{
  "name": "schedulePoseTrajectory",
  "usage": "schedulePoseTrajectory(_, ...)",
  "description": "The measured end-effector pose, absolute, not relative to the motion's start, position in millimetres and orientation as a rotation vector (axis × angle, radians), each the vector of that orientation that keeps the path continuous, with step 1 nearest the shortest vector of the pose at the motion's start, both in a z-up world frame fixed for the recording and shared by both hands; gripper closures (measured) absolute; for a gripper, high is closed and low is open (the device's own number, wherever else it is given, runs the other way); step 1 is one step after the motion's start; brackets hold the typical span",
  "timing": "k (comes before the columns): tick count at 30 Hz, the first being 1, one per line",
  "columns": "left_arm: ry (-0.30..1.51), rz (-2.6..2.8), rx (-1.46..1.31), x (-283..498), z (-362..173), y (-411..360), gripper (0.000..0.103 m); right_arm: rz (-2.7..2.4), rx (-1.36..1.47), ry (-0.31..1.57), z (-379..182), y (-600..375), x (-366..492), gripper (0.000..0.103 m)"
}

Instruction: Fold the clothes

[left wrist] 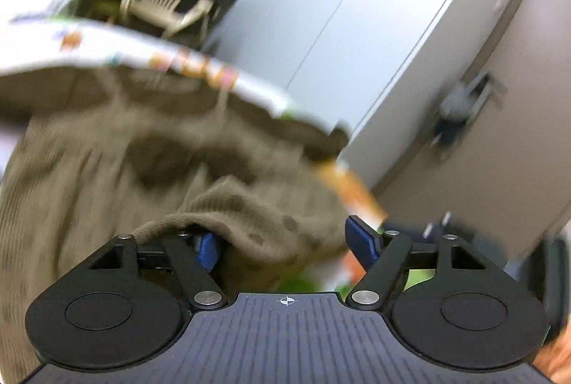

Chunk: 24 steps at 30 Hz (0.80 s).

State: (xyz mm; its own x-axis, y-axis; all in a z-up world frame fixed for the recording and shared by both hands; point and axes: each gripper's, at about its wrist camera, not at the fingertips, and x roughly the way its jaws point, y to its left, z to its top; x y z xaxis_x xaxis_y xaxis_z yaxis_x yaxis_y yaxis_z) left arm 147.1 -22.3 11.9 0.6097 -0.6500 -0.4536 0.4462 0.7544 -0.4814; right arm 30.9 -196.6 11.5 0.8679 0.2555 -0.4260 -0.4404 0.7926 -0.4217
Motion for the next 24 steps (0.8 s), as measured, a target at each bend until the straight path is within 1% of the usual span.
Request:
schedulePoseTrajectory(4,0.581,-0.64,-0.339,154.5,35.7,-26.4,0.02,0.399,-0.584,0.352,-3.0,-153.2,55.1,0.021)
schedulePoseTrajectory(6,0.583,-0.634,-0.333,147.3,36.1,-23.2,0.02,0.349,-0.636,0.338,-15.0,-135.8,69.5,0.021)
schedulePoseTrajectory(9,0.576,-0.591,-0.256,122.9,28.9,-16.5,0.016,0.193,-0.737,0.255,-24.1,-126.8,87.7,0.022)
schedulePoseTrajectory(12,0.561,-0.501,-0.123,93.9,17.0,0.7,0.01,0.053,-0.788,0.125,-6.6,-145.4,80.7,0.022)
schedulePoseTrajectory(15,0.584,-0.398,-0.025,72.7,-1.1,24.2,0.01,-0.041,-0.843,0.042,11.8,-168.8,60.6,0.022)
schedulePoseTrajectory(20,0.584,-0.247,0.067,51.8,-10.8,49.3,0.01,-0.078,-0.841,0.104,15.9,-198.9,29.5,0.021)
schedulePoseTrajectory(22,0.58,-0.201,0.077,49.5,-9.8,56.1,0.01,-0.052,-0.799,0.162,15.1,-208.1,20.3,0.021)
schedulePoseTrajectory(24,0.58,-0.25,0.05,46.3,-4.7,57.9,0.01,-0.002,-0.681,0.196,30.9,-217.7,12.4,0.021)
